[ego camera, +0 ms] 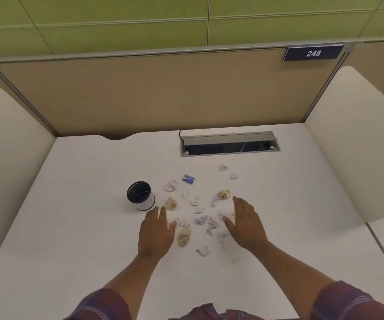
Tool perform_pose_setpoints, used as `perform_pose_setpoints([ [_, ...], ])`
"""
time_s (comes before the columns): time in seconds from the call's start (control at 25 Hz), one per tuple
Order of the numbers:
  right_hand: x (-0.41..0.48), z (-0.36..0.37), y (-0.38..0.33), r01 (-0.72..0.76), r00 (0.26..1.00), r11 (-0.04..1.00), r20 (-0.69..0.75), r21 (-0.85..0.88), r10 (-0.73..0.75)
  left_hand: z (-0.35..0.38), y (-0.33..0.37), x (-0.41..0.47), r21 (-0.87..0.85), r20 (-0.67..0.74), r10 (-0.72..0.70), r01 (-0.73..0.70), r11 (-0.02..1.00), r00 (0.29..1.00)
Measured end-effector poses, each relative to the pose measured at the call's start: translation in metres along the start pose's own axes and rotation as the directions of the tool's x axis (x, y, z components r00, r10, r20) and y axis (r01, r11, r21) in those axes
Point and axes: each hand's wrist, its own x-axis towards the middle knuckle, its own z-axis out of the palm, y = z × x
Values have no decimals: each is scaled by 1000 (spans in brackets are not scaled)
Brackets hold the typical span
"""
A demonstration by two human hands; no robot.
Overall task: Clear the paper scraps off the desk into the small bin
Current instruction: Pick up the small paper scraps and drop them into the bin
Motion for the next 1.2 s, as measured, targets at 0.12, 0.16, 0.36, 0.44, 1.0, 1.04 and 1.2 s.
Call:
perform_pose_setpoints([
  [0.12, 10, 5, 12, -115, 991, 991, 77, 63, 110, 8, -3, 12, -137, 115, -269, 283, 949, 956],
  [0.16, 12, 8, 16, -143, 982, 988, 133, 54, 135, 12, -5, 16, -166, 171, -311, 338, 926, 935],
  [0.36, 28, 34, 11, -176, 952, 984, 255, 13, 167, 32, -5, 34, -247, 278, -339, 408, 879, 899],
  [0.44, 33, 46, 3, -195, 937, 981, 290, -22, 193, 39, -2, 40, -249, 277, -336, 405, 880, 900],
  [1.0, 56, 83, -75, 92, 939, 988, 340, -120, -46, 53, 35, 55, -125, 265, -163, 201, 972, 950],
  [1.04, 56, 84, -78, 120, 941, 984, 330, -133, -70, 55, 33, 56, -121, 267, -132, 169, 978, 955],
  [1.2, 57, 86, -82, 185, 937, 973, 323, -140, -132, 57, 25, 60, -153, 273, -44, 89, 984, 961],
])
